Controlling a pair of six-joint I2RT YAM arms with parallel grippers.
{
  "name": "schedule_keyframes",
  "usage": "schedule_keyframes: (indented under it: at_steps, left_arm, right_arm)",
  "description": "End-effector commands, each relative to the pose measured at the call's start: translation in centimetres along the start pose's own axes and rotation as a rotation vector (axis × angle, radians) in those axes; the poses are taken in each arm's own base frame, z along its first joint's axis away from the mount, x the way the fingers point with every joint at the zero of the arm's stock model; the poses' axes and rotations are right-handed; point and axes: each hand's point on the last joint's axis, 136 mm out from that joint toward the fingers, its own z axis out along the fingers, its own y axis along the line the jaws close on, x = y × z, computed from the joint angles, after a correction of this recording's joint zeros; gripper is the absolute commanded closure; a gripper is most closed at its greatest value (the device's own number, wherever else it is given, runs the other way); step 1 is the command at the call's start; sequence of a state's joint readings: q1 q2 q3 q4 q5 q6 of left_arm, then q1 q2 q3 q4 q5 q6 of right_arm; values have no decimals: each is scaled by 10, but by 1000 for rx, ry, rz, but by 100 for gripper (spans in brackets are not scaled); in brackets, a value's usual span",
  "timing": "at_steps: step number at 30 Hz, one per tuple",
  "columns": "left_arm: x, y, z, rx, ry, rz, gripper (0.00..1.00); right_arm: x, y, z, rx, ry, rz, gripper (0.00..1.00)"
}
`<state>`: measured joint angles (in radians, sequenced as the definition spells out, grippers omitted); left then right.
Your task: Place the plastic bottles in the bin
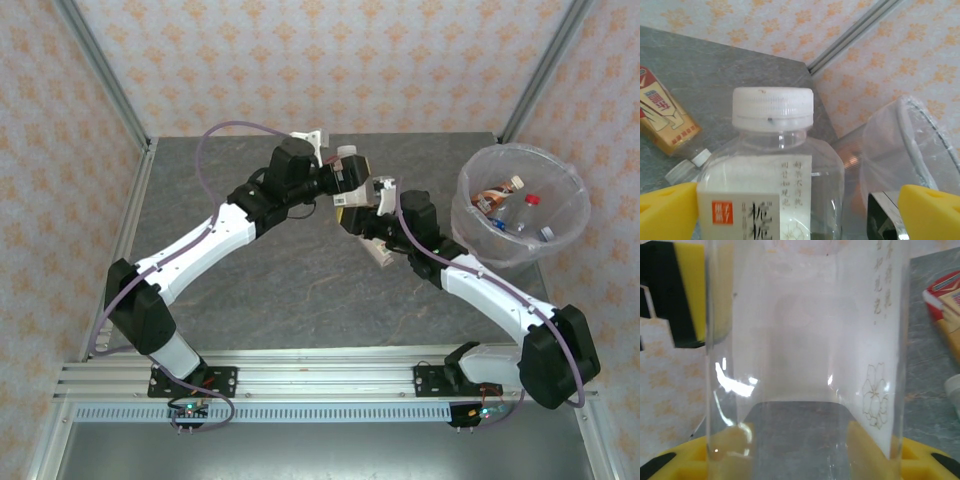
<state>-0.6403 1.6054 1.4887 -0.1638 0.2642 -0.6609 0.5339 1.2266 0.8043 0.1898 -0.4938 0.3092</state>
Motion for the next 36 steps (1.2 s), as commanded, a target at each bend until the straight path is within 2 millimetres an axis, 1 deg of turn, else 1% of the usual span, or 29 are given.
schedule_keyframes:
  at_steps: [1,4,6,7,9,10,13,14,15,17,20,25,27,30,33,36]
  left_arm:
    - [-18,-36,-24,129,-18,20,0]
    - [-22,-31,-30,139,-38,-1,0]
    - [-25,-29,-37,156,-71,-2,0]
    - [-26,-26,-42,152,-94,2,0]
    - [-32,-14,-51,103,-160,4,0]
    - [-35,-2,-58,54,-207,-2,0]
    - [-43,41,-79,-132,-337,-46,0]
    - [-44,57,-87,-192,-370,-69,0]
    - [-44,69,-93,-239,-394,-94,0]
    - [-41,99,-104,-340,-427,-151,0]
    - [-33,121,-109,-379,-437,-205,0]
    - [-19,142,-112,-455,-415,-216,0]
    - [-16,148,-114,-483,-411,-206,0]
    - [-13,154,-117,-512,-412,-194,0]
    - [-10,160,-118,-533,-416,-189,0]
    - [-9,163,-116,-540,-412,-187,0]
  right_arm:
    - [-7,-27,1,139,-53,-13,87]
    - [-7,-35,0,178,-65,-15,88]
    - [-8,-36,-1,187,-69,-20,92]
    - [-9,-36,-2,189,-73,-25,94]
    - [-13,-35,-5,194,-83,-40,100]
    - [-14,-34,-7,194,-88,-54,100]
    - [-19,-33,-13,209,-105,-87,100]
    - [-19,-35,-14,222,-100,-96,100]
    - [-27,-29,-22,216,-126,-108,100]
    - [-30,-27,-28,224,-135,-126,100]
    - [-34,-25,-36,235,-151,-144,100]
    - [-41,-23,-46,253,-178,-166,100]
    - [-49,-25,-54,289,-202,-173,100]
    - [-69,-29,-73,377,-250,-152,100]
    - [-91,-30,-92,411,-279,-142,100]
    - [-113,-37,-113,463,-311,-130,100]
